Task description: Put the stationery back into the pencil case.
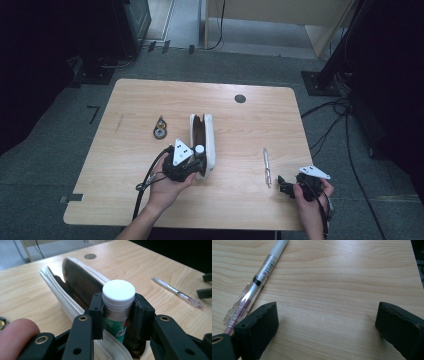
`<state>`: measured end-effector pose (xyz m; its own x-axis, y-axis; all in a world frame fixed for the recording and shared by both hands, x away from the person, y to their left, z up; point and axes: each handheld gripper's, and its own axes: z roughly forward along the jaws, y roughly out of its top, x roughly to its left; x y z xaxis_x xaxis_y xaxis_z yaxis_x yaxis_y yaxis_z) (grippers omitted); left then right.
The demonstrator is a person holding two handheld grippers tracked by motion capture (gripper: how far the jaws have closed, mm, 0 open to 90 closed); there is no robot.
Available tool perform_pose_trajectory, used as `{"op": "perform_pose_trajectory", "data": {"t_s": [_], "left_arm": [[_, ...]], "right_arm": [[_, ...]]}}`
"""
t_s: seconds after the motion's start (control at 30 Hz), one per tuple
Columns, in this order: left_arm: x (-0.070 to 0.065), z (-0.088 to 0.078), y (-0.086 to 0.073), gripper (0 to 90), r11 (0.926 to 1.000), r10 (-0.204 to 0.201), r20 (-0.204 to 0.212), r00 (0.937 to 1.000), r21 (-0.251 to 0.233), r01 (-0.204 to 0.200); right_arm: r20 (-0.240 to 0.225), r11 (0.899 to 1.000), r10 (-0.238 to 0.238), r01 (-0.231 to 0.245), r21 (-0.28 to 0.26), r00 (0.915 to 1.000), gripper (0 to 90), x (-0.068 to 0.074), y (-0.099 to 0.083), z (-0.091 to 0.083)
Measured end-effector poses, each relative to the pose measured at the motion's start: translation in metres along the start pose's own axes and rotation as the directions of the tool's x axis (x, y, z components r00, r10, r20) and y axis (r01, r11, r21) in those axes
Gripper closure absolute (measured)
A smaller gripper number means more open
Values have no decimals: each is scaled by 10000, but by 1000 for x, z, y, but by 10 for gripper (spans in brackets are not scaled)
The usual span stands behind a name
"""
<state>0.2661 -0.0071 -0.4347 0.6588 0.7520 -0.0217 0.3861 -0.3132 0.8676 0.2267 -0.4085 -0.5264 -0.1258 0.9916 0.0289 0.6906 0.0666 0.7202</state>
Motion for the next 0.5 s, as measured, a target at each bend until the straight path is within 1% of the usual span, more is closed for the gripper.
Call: {"op": "perform_pose_trajectory", "data": {"t_s": [0.03,0.23,0.27,0.37,0.4,0.5], "left_arm": [[0,2,-4,656,9999,-94,8,10000,82,94],[-2,5,-8,656,9996,-189,10,9998,225,189],[-3,6,-8,655,9997,-136,-3,9999,222,136],[-5,9,-8,652,9991,74,-263,9996,419,-63],[-5,9,-9,650,9987,196,-297,9994,479,-181],[-7,10,-10,643,9984,272,-295,9992,506,-257]], "right_arm": [[-3,10000,6,-6,4,10000,39,0,0,0],[2,10000,-2,2,21,10000,39,0,0,0],[0,10000,-5,5,23,10000,39,0,0,0],[5,10000,-6,6,18,10000,39,0,0,0],[1,10000,-2,2,19,10000,39,0,0,0],[-2,10000,-2,2,19,10000,39,0,0,0]]}}
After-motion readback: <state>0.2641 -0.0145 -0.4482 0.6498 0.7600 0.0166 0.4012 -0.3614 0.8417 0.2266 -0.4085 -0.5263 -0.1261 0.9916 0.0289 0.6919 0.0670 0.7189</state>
